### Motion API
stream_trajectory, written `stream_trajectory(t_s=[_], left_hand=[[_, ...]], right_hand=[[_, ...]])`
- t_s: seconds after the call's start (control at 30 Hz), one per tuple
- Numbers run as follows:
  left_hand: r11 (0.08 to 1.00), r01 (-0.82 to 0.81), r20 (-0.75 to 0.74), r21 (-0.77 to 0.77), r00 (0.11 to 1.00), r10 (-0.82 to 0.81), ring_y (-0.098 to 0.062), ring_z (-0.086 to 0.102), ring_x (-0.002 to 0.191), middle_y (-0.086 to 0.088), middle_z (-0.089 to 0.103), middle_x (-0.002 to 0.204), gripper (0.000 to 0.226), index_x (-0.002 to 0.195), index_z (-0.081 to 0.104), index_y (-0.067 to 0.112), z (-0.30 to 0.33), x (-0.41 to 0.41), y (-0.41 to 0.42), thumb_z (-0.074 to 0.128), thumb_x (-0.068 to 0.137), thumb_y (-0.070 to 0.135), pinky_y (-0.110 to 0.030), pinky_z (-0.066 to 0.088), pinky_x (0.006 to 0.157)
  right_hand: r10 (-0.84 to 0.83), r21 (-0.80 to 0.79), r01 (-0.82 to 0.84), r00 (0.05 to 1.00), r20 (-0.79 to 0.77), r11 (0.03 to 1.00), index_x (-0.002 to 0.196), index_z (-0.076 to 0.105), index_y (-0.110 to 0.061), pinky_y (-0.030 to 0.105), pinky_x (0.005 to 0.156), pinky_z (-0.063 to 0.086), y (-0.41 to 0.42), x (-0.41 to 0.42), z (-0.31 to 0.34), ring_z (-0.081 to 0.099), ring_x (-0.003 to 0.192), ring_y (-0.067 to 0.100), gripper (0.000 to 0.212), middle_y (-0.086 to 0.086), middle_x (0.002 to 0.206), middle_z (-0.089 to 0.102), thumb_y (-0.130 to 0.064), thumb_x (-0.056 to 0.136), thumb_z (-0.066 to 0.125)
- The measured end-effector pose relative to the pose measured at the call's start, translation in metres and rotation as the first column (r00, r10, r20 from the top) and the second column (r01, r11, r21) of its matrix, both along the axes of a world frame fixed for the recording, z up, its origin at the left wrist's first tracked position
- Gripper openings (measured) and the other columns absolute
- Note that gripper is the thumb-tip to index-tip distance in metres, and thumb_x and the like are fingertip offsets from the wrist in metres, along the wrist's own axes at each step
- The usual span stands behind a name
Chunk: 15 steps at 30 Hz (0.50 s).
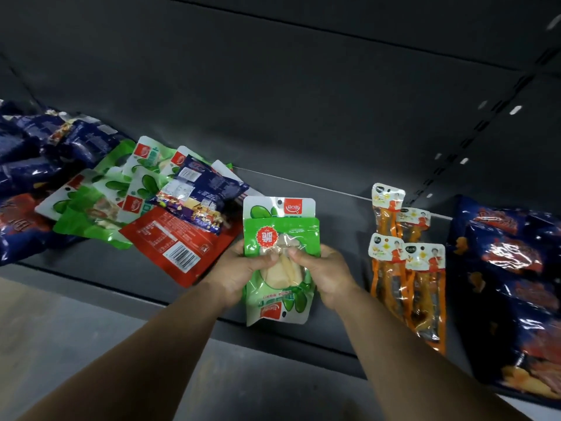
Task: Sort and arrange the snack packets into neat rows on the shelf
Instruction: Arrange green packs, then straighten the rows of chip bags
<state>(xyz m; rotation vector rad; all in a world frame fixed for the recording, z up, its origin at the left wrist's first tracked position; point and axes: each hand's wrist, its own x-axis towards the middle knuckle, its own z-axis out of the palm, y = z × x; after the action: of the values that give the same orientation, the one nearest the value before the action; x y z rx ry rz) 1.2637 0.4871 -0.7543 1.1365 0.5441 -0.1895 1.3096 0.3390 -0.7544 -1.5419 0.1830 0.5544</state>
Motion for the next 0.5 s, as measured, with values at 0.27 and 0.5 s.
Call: stream_trajectory(t_s=[0.27,0.5], left_hand=[[0.976,0.217,-0.025,0.029,0.976,-0.216,-0.026,0.068,0.086,-0.013,0.071,0.1,0.032,0.106,0.063,0.004,0.019,0.024,-0.065,0.069,0.077,-0.006,-0.034,0.055,0.073],[0.914,0.398,0.007,0.078,0.917,-0.4,-0.02,0.067,0.081,-0.005,0.072,0.091,0.021,0.093,0.066,0.013,0.03,0.035,-0.135,0.072,0.078,0.0,-0.033,0.054,0.072]], right_hand=[[-0.25,-0.136,0.253,0.967,0.04,0.958,0.112,0.066,-0.013,0.034,0.086,0.056,-0.069,-0.013,0.016,0.067,0.099,0.019,0.056,0.001,0.107,0.071,-0.043,0.068,0.082],[-0.503,-0.148,0.506,0.862,0.056,0.85,0.1,0.071,-0.006,0.022,0.066,0.057,-0.13,-0.037,0.04,0.068,0.073,0.011,0.017,0.002,0.087,0.072,-0.012,0.083,0.071]])
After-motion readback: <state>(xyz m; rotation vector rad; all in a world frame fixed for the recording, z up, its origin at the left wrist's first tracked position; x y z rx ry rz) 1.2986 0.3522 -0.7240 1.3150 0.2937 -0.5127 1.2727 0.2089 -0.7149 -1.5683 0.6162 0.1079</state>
